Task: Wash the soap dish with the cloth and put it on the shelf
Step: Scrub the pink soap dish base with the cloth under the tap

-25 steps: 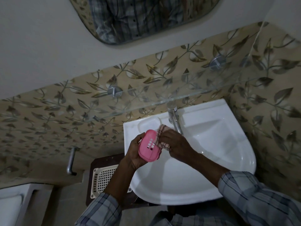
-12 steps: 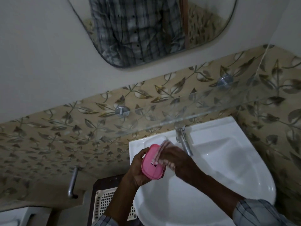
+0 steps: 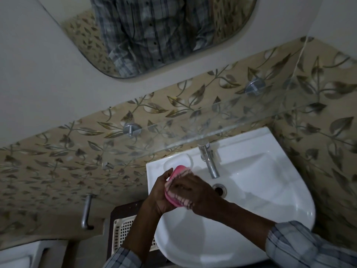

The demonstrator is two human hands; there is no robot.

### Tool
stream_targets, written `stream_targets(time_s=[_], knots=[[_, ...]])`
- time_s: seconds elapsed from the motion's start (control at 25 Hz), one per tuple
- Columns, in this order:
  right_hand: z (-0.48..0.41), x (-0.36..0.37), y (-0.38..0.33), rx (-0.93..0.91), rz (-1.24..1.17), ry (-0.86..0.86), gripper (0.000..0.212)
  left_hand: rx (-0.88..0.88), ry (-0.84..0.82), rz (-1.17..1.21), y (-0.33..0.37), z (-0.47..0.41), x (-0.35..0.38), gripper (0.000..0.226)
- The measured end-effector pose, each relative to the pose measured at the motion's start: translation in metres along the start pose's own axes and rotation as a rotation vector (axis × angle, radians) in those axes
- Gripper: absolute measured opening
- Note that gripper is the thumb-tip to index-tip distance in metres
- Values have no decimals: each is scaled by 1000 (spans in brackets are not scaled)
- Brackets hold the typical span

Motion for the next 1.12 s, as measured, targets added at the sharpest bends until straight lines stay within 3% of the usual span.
stream_targets(time_s=[0.08, 0.2, 0.32, 0.44, 0.48, 0.6, 0.76, 0.84, 1.0, 1.12], knots=[[1, -6, 10, -24, -13, -50, 45, 1, -2, -3, -2, -2, 0, 61], [0, -24, 29, 222, -127, 66, 40, 37, 47, -10, -2, -6, 3, 55], [4, -9, 3, 2, -73, -98, 50, 56, 55, -22, -7, -3, 7, 58], [5, -23, 35, 380, -203, 35, 43, 119, 70, -46, -11, 2, 9, 54], [1, -26, 33, 420, -197, 23, 40, 145, 77, -49, -11, 4, 10, 54], [-6, -22, 13, 223, -115, -59, 32, 197, 97, -86, -10, 10, 9, 52], [4, -30, 41, 593, -257, 69, 20, 284, 136, -119, -18, 13, 9, 56], [5, -19, 34, 585, -279, 23, 19, 356, 141, -85, -17, 13, 7, 59], [20, -18, 34, 685, -364, 119, 15, 341, 125, -168, -13, 15, 8, 61], [7, -19, 6, 454, -290, 37, 37, 325, 129, -85, -20, 12, 13, 59]])
Point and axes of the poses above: each hand's wrist, its own z-axis away from the middle knuckle, its own x-axis out of the palm, y = z × x, the point moved 7 cm from there along -z, towards the middle knuckle, and after that the axes turned 12 degrees about -y, right-handed, at the moved point
